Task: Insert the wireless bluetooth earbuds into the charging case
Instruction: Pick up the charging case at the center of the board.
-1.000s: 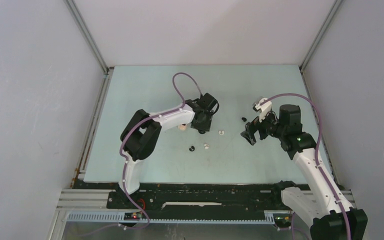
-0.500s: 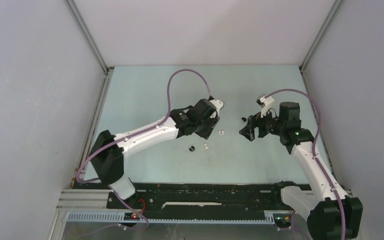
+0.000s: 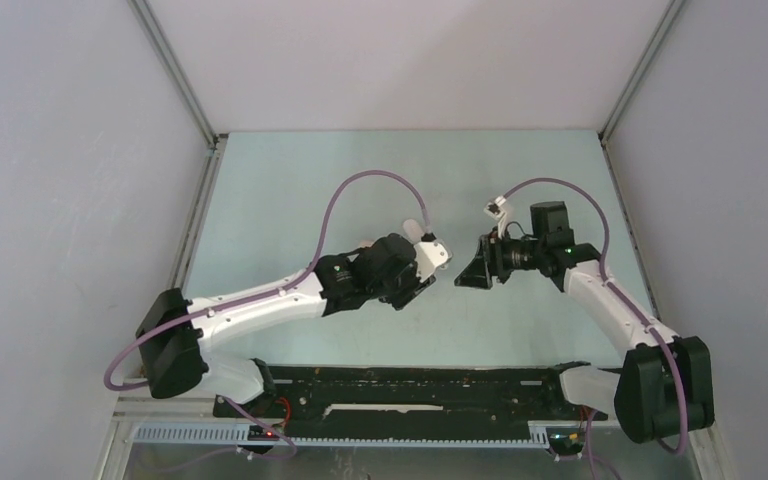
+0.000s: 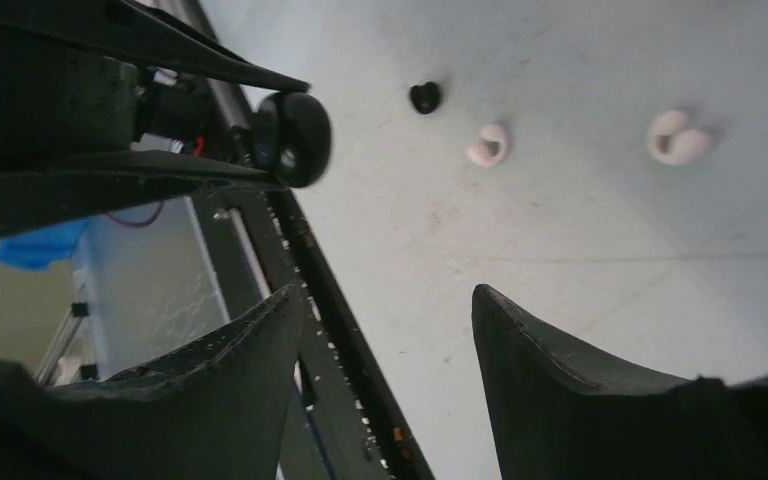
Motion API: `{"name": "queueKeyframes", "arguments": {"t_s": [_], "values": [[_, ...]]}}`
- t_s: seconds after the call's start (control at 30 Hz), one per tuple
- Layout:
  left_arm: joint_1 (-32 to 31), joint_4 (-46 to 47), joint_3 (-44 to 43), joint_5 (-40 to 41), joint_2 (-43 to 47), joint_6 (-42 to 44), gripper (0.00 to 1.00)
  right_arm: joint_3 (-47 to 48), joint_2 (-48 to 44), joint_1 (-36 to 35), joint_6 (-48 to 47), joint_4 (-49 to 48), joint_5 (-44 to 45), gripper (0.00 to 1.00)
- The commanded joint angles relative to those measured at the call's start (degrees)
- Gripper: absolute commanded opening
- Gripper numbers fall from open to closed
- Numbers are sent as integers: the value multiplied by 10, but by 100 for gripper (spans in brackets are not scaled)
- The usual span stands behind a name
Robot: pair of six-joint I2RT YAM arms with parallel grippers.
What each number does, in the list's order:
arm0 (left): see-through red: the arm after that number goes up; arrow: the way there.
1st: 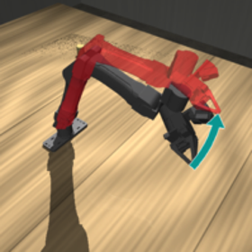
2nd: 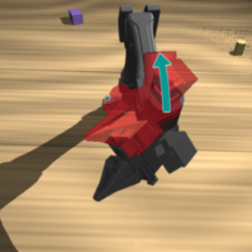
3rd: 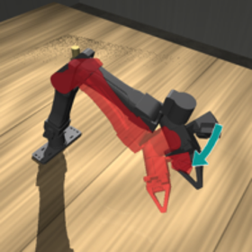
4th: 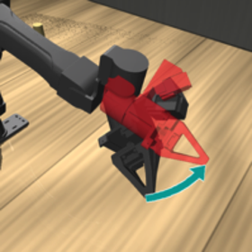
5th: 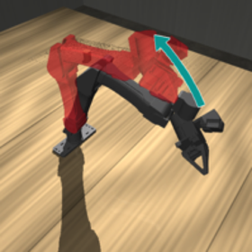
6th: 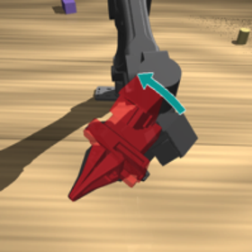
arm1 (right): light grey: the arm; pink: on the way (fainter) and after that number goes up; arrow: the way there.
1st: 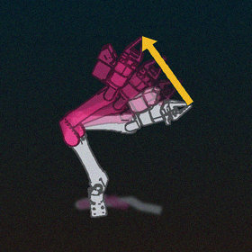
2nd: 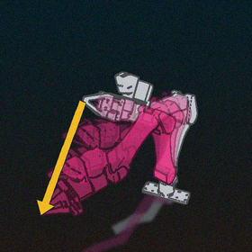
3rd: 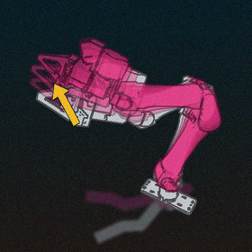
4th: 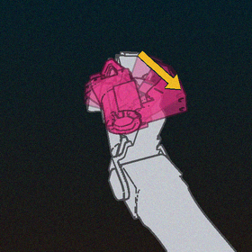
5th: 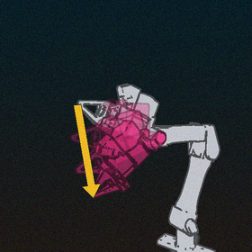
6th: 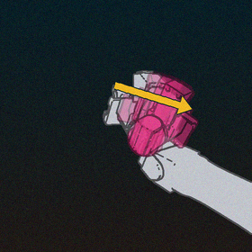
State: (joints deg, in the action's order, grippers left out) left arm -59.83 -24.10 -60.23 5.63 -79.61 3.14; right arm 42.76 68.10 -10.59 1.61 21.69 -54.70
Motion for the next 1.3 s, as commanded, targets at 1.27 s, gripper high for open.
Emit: {"name": "queueKeyframes", "arguments": {"t_s": [1.27], "values": [[-53,89,22,-52,14,57,42,57,140,-96,46,-43,-175,33]]}}
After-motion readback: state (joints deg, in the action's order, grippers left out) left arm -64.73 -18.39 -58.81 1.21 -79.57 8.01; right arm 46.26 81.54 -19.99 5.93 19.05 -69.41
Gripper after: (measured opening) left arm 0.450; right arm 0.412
